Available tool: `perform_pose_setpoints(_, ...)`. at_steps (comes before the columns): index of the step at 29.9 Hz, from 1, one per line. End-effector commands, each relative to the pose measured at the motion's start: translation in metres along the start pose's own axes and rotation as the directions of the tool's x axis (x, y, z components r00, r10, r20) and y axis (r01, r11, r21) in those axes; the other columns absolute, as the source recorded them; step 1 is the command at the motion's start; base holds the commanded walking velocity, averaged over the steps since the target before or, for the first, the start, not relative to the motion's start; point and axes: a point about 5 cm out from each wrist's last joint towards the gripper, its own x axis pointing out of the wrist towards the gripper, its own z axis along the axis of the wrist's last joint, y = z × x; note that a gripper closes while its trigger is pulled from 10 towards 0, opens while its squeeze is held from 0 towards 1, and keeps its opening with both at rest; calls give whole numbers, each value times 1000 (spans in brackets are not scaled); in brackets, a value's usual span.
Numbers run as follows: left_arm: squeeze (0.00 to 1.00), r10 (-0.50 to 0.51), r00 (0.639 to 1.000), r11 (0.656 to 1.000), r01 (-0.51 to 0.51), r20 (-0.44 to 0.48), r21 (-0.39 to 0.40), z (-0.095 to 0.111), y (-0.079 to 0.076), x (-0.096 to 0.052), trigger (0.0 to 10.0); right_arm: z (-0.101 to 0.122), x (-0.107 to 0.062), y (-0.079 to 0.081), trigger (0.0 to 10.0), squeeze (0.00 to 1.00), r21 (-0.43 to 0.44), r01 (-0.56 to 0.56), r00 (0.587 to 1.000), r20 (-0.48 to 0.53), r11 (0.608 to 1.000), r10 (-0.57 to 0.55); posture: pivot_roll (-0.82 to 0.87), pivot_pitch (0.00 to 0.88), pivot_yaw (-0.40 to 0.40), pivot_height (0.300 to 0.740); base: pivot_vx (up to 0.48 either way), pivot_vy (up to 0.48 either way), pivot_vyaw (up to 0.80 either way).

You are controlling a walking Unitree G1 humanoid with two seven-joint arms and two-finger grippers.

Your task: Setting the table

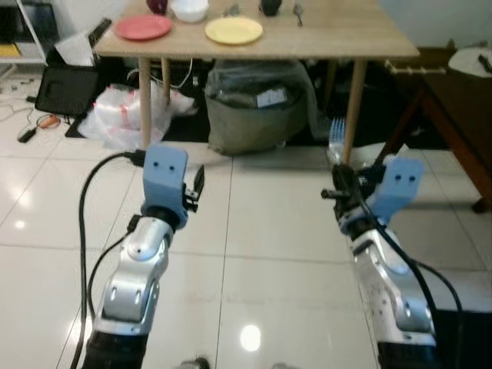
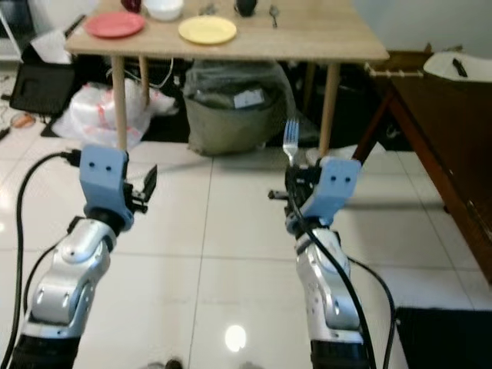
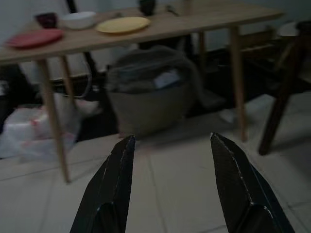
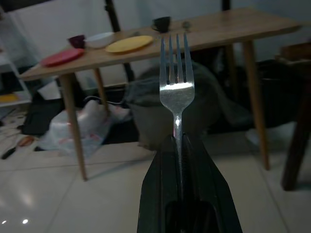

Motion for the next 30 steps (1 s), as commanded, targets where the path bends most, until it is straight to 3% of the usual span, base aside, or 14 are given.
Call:
perform_pose_setpoints(1, 0, 10, 999, 1000, -10, -30, 3, -5, 3, 0, 10000, -2, -1, 0, 10000, 0, -1, 4, 1000, -6, 1000, -4, -144, 20, 36, 740, 0, 0, 0)
perform_pose_setpoints(6, 0, 13, 999, 1000, -13, -29, 5, -5, 4, 0, 10000, -2, -1, 0, 10000, 0, 1, 5, 1000, -8, 1000, -5, -146, 22, 39, 740, 0, 0, 0)
perform_pose_setpoints(16, 0, 12, 999, 1000, -12, -33, 8, -6, 4, 0, 10000, -3, -2, -2, 10000, 0, 18, 13, 1000, -15, 1000, -13, -148, 27, 41, 740, 0, 0, -778)
perform_pose_setpoints(21, 0, 5, 1000, 1000, -5, -27, 13, -5, 4, 0, 10000, -1, -2, -4, 10000, 0, 30, 25, 1000, -8, 999, -25, -151, 32, 44, 740, 0, 0, 0)
perform_pose_setpoints(30, 0, 2, 1000, 1000, -1, -17, 15, -3, 5, 2, 10000, 1, -1, -6, 10000, 0, 31, 32, 999, 3, 999, -32, -152, 34, 47, 740, 0, 0, -800)
